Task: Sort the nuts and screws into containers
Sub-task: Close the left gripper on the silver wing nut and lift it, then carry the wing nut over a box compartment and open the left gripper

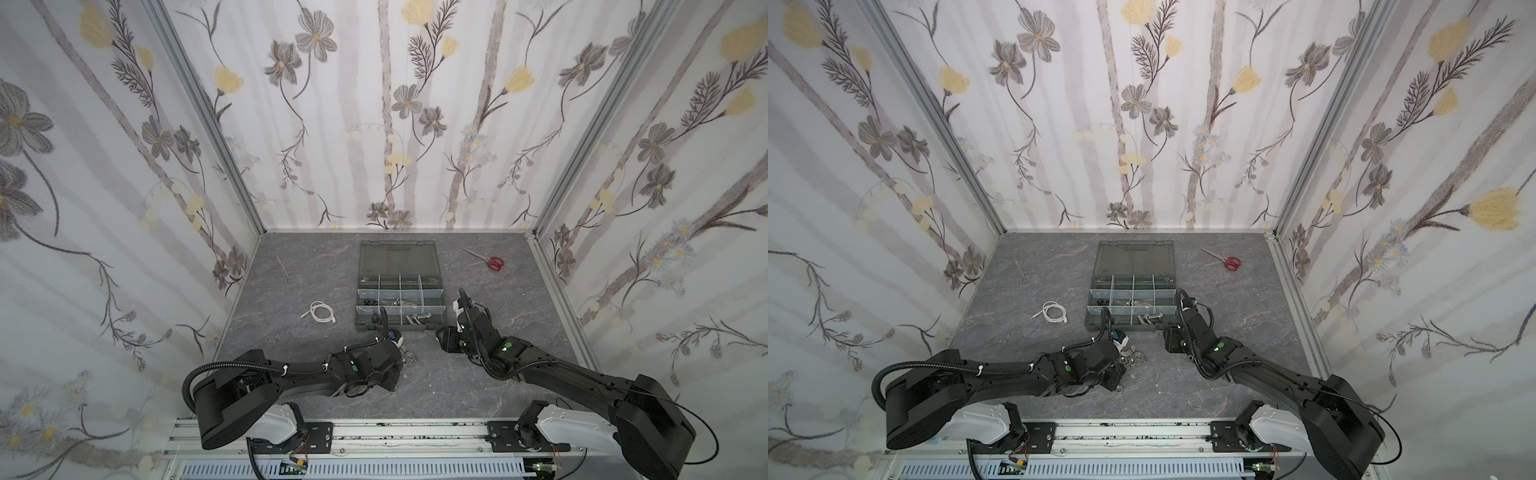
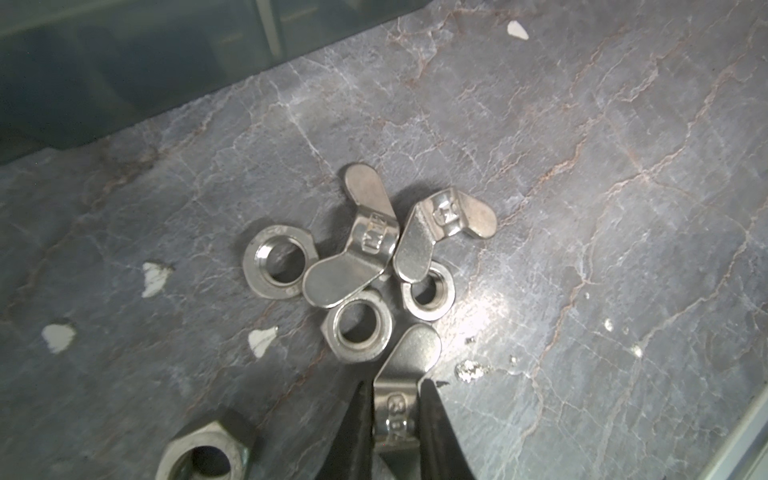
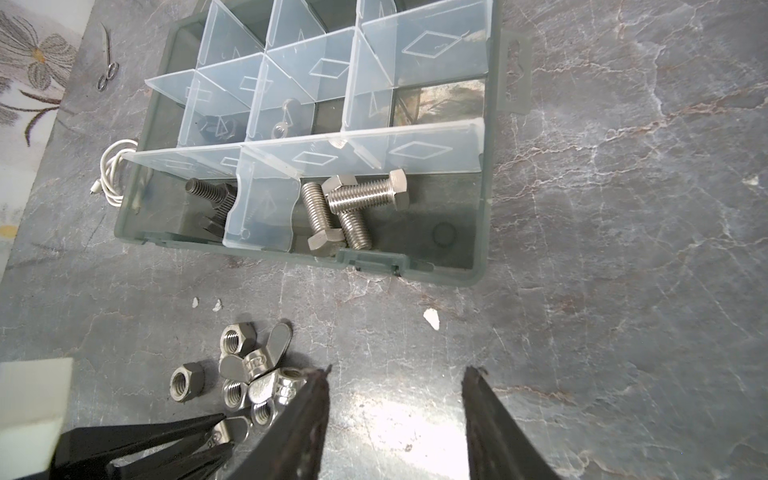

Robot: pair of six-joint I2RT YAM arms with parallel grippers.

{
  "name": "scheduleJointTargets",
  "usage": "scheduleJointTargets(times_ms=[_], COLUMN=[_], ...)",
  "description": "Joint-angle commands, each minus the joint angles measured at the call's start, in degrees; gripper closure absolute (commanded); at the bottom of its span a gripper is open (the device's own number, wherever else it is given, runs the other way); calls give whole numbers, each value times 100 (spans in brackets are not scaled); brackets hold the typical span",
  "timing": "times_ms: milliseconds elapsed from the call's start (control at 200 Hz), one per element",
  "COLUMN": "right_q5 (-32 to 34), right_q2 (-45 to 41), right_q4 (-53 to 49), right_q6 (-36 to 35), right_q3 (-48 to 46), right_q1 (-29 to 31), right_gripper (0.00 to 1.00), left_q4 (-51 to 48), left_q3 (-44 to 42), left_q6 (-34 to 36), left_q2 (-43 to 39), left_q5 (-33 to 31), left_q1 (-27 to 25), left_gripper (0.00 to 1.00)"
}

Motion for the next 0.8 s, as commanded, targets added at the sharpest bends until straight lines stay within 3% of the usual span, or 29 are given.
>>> scheduleJointTargets(times_ms=[0, 160, 485, 640, 794], right_q5=[54, 120, 137, 78, 91], right_q2=[2, -76, -57, -3, -22], right_q4=[319, 303, 376, 419, 359], right_q6=[98, 105, 148, 148, 123], right_q3=[14, -44, -64, -56, -30], right_q1=[2, 2, 2, 7, 4], right_gripper=[47, 48, 48, 47, 47], left_q4=[-377, -372, -355, -325, -206], left_q3=[92, 159, 629, 1256, 2009], left_q6=[-1, -72, 193, 486, 674], left_q2=[47, -193, -1221, -855, 55], left_q5=[-104, -182, -410, -374, -52], left_q1=[0, -1, 333, 1072, 1658], left_gripper=[91, 96, 89, 89, 88])
